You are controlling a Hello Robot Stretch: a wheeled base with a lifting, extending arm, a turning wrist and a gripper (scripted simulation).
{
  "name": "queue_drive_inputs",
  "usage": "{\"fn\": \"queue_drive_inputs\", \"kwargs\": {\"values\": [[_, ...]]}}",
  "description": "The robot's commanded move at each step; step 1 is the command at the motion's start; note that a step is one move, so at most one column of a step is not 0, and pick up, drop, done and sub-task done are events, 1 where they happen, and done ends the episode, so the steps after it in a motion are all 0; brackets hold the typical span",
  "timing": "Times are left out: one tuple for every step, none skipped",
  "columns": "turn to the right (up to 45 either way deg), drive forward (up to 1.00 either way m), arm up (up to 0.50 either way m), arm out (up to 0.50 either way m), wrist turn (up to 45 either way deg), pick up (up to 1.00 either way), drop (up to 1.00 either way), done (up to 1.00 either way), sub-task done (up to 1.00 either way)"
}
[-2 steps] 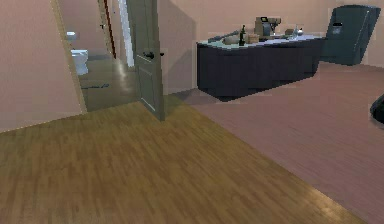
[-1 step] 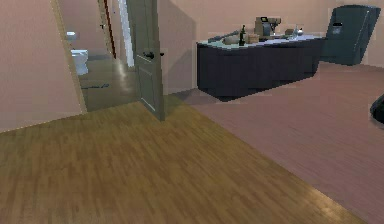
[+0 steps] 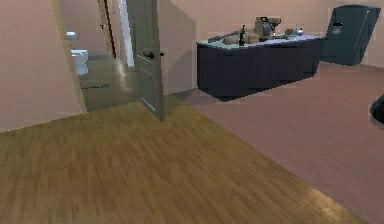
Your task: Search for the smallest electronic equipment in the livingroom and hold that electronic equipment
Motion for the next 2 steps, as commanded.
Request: {"fn": "queue_drive_inputs", "kwargs": {"values": [[0.0, 0.00, -0.30, 0.00, 0.0, 0.00, 0.00, 0.00, 0.00], [0.0, 0.00, 0.00, 0.00, 0.0, 1.00, 0.00, 0.00, 0.00]]}}
